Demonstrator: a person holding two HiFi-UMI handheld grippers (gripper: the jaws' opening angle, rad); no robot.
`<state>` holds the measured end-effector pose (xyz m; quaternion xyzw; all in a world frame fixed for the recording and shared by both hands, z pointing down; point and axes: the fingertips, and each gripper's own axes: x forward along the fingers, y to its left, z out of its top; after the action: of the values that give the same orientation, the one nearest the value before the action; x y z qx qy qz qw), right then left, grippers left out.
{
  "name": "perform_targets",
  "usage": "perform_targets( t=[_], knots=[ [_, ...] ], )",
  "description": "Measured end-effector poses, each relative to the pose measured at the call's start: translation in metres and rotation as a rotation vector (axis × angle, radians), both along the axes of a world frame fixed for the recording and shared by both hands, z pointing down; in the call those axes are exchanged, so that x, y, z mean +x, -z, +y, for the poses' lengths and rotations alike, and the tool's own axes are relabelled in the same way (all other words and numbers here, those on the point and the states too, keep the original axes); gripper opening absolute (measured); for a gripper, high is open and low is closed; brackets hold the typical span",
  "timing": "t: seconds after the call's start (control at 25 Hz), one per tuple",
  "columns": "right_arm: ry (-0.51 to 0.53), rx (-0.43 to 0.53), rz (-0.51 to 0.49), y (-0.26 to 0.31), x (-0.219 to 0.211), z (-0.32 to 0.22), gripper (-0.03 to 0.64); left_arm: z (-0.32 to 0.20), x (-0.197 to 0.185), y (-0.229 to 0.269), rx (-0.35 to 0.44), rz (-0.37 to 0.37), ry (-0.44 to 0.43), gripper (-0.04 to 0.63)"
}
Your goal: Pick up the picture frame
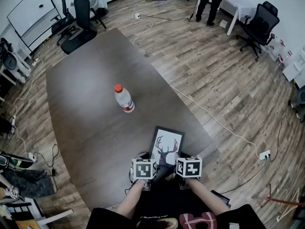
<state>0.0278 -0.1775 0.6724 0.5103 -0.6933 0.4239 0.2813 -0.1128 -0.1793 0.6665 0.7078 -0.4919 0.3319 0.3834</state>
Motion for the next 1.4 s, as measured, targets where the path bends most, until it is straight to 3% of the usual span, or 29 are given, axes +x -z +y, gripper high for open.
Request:
perform_targets(
  t=[0.64,1.4],
  knots=[
    [0.001,0.024,-0.001,0.005,0.000,-0.002,0.091,0.009,-0.001,0.003,0.006,-0.006,0.040,0.077],
    [0.008,0.086,-0.002,0.028,0.011,-0.008,0.089,0.003,0.010,0.019,0.066,0.008,0.043,0.075]
  ],
)
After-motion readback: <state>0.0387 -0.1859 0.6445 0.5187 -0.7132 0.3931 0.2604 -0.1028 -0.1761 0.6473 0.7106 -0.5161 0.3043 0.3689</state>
